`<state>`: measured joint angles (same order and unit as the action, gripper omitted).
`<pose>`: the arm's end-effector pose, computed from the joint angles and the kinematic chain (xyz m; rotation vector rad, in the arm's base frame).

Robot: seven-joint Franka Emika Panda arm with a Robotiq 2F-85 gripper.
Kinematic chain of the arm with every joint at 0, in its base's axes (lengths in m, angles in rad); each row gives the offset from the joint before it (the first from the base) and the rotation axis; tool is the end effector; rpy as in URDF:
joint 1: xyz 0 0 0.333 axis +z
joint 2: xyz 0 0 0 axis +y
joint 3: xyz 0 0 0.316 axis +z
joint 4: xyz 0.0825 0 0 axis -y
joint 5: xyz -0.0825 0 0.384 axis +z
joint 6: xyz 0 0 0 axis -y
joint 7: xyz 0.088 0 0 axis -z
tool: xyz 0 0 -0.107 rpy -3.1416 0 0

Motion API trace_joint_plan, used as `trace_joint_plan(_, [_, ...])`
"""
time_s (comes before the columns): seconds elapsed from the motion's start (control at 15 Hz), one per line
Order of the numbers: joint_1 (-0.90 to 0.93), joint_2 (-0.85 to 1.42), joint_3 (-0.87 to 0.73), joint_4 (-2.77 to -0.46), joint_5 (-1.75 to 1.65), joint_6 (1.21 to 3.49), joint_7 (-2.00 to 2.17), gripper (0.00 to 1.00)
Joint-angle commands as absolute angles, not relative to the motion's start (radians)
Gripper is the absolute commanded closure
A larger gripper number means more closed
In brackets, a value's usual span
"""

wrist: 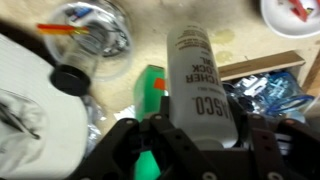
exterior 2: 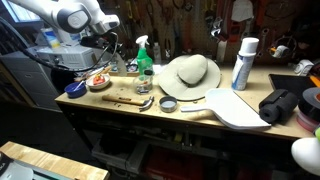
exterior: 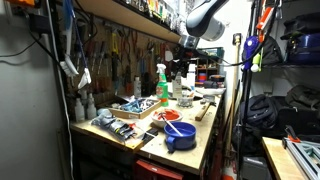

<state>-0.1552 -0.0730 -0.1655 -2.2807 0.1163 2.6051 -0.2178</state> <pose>0.5110 -0.1732 0.4268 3.0456 -0.2948 0.6284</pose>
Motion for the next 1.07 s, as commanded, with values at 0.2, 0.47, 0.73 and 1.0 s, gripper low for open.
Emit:
trace_joint_plan(0.2, [-0.25,-0.181,-0.316,-2.339,0.27,2.483,-0.229,0.69])
trace_joint_plan(0.47, [-0.261,-0.127,-0.314,-2.3,0.218,2.544,-0.189,0.69])
trace_joint_plan(0.73, [-0.336,-0.093,-0.346,-2.2,0.05,2.525,-0.08,0.69])
trace_joint_plan(1.0, [-0.411,-0.051,-0.378,-2.15,-0.143,2.52,0.09,0.69])
